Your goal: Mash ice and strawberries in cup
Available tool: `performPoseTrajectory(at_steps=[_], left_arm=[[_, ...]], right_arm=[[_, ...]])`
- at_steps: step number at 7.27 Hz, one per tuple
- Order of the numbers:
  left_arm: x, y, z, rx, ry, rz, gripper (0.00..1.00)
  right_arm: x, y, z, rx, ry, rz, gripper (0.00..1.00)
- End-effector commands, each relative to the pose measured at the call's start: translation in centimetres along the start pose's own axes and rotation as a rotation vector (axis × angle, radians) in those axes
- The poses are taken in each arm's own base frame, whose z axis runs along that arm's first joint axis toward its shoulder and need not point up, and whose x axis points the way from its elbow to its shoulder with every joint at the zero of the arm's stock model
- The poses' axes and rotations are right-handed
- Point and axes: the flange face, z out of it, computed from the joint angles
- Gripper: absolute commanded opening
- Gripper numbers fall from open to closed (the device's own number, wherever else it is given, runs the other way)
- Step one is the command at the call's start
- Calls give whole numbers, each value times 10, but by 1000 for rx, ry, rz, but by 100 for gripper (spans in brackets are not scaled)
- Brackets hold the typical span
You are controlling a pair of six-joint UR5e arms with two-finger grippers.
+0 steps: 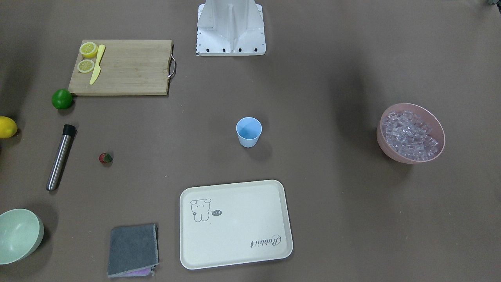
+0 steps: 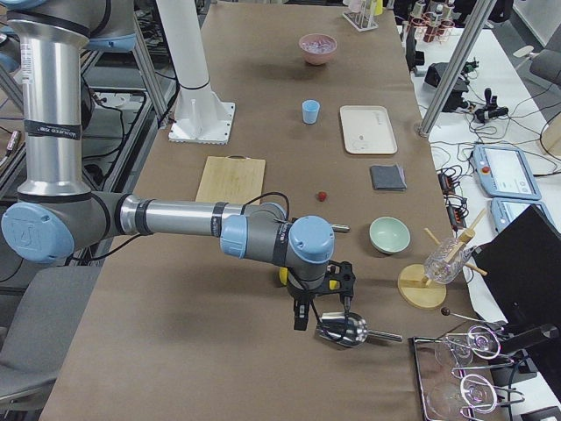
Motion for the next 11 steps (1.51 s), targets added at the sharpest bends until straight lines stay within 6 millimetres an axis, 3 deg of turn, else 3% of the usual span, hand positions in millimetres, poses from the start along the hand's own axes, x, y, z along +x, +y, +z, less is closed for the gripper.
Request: performPoseTrajectory(at_steps=[1, 2, 4, 7, 8, 9, 10, 11], left_arm=[[1, 1, 0, -1, 1, 1, 98], [-2, 1, 4, -7, -5, -1, 98], [15, -2, 30, -55, 17, -67, 98], [18, -18, 38, -29, 32, -54, 98], [38, -25, 35, -15, 44, -28, 98], [70, -34, 27, -3, 63, -43, 98], [118, -47, 34, 1, 76, -103, 98], [151, -47, 47, -10, 75, -59, 98]], right_arm=[[-8, -6, -9, 19, -3, -16, 100], [-9, -8, -9, 21, -3, -20, 100], [-10, -10, -11, 25, -1, -24, 100], [-17, -15, -15, 32, -7, -38, 100], [-18, -16, -15, 33, -7, -39, 100], [-18, -17, -16, 35, -9, -40, 100], [-17, -15, -15, 32, -9, -38, 100], [-17, -14, -14, 31, -11, -37, 100]])
